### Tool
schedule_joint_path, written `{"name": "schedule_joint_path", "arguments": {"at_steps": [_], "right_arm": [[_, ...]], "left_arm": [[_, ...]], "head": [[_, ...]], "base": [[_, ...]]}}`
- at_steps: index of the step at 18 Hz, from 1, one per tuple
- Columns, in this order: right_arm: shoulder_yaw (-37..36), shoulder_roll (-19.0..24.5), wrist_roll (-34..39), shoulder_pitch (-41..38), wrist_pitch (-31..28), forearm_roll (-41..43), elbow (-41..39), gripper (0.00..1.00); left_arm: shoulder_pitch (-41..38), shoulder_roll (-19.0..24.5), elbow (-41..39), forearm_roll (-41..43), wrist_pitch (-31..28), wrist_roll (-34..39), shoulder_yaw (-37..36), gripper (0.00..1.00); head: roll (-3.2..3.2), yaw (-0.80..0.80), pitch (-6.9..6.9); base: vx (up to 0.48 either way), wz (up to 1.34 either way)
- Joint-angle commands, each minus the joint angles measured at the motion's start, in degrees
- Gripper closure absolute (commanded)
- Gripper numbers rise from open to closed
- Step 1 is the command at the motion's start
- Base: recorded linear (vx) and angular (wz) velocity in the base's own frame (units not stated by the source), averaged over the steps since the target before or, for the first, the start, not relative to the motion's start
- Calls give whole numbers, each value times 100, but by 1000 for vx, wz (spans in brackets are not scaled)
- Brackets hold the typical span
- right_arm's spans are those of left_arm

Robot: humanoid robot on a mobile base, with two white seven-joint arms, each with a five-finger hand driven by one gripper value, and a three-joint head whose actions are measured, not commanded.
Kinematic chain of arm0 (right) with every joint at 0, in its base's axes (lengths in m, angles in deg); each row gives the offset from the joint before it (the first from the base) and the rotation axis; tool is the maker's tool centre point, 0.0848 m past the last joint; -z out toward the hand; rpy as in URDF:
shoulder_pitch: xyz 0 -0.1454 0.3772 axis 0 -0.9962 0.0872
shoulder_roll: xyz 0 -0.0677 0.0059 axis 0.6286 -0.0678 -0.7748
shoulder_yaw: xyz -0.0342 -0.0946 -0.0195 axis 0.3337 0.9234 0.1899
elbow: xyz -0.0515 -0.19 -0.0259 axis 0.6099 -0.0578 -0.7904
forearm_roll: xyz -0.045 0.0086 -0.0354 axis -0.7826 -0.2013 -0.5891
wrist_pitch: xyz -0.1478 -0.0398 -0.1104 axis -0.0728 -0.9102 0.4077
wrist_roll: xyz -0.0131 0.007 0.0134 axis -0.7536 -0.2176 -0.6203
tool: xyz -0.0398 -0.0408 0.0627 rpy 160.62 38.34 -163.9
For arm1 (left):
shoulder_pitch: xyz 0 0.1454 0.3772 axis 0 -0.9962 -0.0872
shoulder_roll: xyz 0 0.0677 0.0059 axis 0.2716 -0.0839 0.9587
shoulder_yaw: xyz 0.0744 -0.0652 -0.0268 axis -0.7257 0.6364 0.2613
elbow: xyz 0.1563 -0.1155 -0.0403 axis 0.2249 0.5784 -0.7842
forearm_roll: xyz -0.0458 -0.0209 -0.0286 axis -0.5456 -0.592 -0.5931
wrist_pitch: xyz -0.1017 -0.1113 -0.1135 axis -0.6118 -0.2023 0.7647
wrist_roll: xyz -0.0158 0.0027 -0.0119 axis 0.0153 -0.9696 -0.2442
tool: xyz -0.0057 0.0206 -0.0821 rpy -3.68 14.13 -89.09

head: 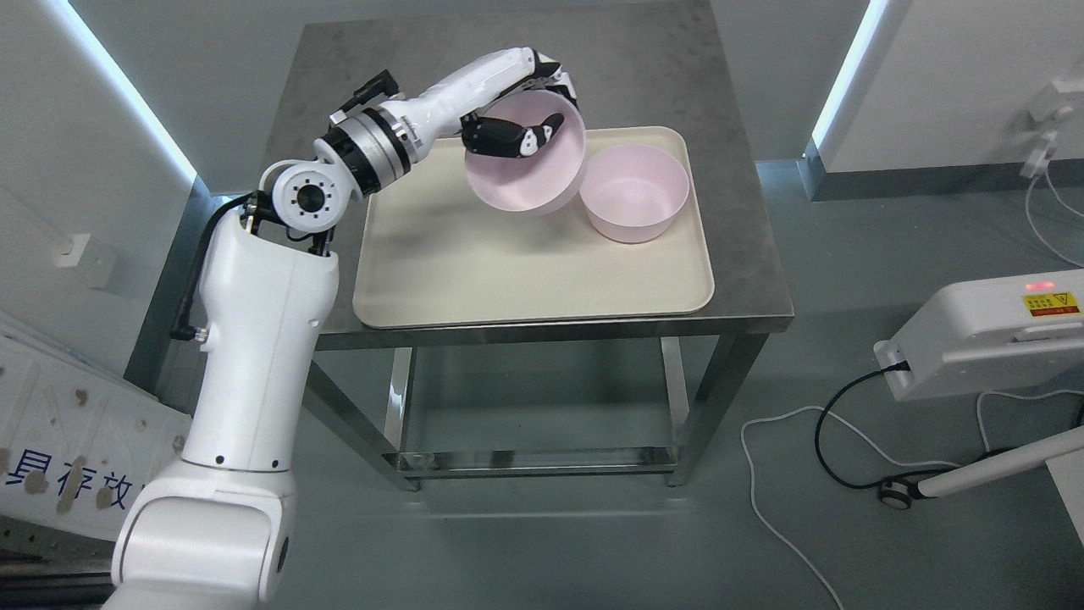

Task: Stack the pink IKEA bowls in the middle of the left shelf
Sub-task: 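Lift the gripped pink bowl with the left hand over the other bowl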

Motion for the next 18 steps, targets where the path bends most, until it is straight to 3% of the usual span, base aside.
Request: {"name": "schedule_joint_path", "arguments": {"at_steps": [1,6,18], "right_arm": [[-26,-100,1,0,-1,9,-100,0],[-26,-100,1,0,-1,9,-100,0],[-26,-100,1,0,-1,9,-100,0]], "left_arm": [[462,-485,360,-123,-391,983,-2511,99],[497,-485,1116,-159,-436,1054,-2540,99],[647,-485,1811,104,-410,1283,-1389,97]], "head": [[0,0,0],[0,0,0],[0,0,0]], "base": [[0,0],[0,0],[0,0]]}}
